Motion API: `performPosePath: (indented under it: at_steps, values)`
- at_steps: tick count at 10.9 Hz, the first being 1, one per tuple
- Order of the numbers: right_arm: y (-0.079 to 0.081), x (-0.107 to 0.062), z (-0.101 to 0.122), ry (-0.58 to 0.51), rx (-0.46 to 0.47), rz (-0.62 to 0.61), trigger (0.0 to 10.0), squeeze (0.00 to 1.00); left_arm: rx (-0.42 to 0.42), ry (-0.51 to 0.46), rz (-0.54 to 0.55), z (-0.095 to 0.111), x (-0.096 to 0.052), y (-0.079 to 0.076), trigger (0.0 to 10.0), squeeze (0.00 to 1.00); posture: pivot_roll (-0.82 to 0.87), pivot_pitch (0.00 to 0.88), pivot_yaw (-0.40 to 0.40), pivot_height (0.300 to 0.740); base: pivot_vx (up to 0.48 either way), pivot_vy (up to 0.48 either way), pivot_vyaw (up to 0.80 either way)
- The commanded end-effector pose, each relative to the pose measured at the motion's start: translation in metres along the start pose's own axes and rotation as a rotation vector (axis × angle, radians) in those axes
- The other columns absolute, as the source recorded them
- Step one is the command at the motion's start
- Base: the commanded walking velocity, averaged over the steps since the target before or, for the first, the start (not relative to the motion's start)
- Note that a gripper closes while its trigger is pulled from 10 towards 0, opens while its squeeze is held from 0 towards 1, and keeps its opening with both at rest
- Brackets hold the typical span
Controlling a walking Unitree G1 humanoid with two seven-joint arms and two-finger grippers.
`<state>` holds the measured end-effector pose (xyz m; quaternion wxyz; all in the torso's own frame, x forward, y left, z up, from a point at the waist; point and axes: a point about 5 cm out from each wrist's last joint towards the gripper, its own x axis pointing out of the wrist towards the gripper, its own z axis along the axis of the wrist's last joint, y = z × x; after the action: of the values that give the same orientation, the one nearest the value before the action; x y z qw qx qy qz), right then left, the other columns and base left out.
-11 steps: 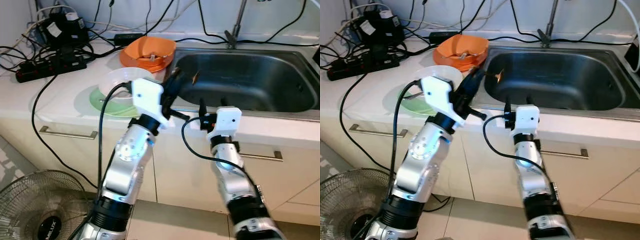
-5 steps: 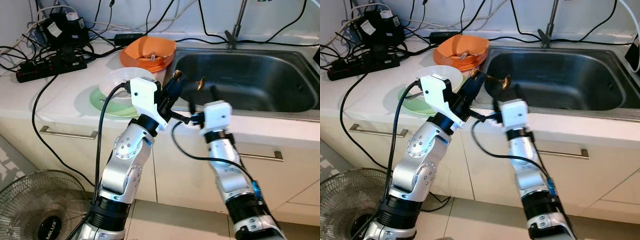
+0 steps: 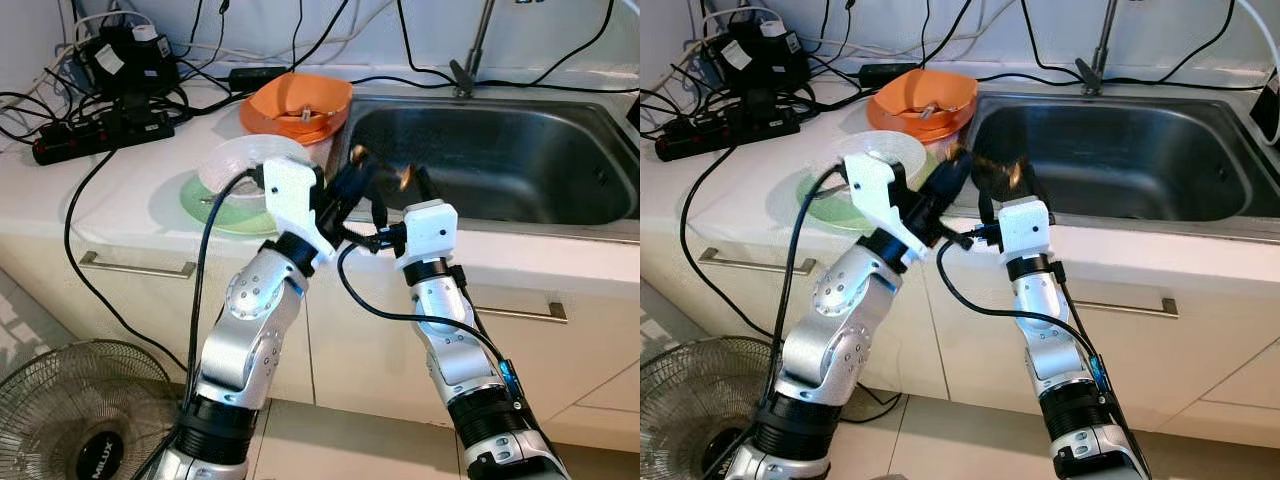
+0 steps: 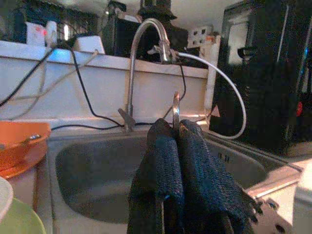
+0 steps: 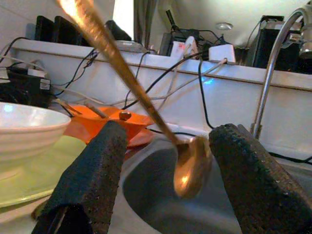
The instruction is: Kitchen organization
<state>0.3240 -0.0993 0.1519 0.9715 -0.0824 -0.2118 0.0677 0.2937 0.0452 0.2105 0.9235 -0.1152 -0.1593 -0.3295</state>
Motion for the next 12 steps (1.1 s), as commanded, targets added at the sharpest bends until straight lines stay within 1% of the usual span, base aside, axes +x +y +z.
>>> performPosePath:
  at_steps: [1, 3, 5, 6, 7, 8, 12]
  values:
    - [0.0, 0.008, 0.009, -0.037, -0.008, -0.005, 10.0, 0.0, 0.005, 0.004, -0.033, 0.002, -0.001, -0.004, 10.0, 0.0, 0.06, 0.0, 0.092, 0.74, 0.0, 0.0, 0.0]
    - [0.0, 0.009, 0.011, -0.042, -0.007, -0.013, 10.0, 0.0, 0.005, 0.039, -0.055, -0.004, -0.003, -0.006, 10.0, 0.0, 0.06, 0.0, 0.093, 0.74, 0.0, 0.0, 0.0]
    - [0.001, 0.01, 0.012, -0.045, -0.004, -0.013, 10.0, 0.0, 0.006, 0.05, -0.058, -0.006, -0.004, -0.006, 10.0, 0.0, 0.06, 0.0, 0.093, 0.74, 0.0, 0.0, 0.0]
    - [0.002, 0.01, 0.012, -0.048, 0.002, -0.006, 9.7, 0.0, 0.006, 0.055, -0.059, -0.007, -0.004, -0.007, 10.0, 0.0, 0.06, 0.0, 0.093, 0.74, 0.0, 0.0, 0.0]
    - [0.002, 0.01, 0.013, -0.051, 0.007, -0.002, 6.7, 0.0, 0.004, 0.057, -0.06, -0.007, -0.004, -0.007, 10.0, 0.0, 0.06, 0.0, 0.094, 0.74, 0.0, 0.0, 0.0]
    - [0.004, 0.01, 0.013, -0.05, 0.008, 0.006, 0.0, 0.0, 0.002, 0.059, -0.062, -0.008, -0.004, -0.007, 10.0, 0.0, 0.06, 0.0, 0.094, 0.74, 0.0, 0.0, 0.0]
    - [0.009, 0.009, 0.009, -0.032, 0.009, 0.038, 0.0, 0.0, 0.005, 0.063, -0.071, -0.008, -0.004, -0.008, 10.0, 0.0, 0.06, 0.0, 0.094, 0.74, 0.0, 0.0, 0.0]
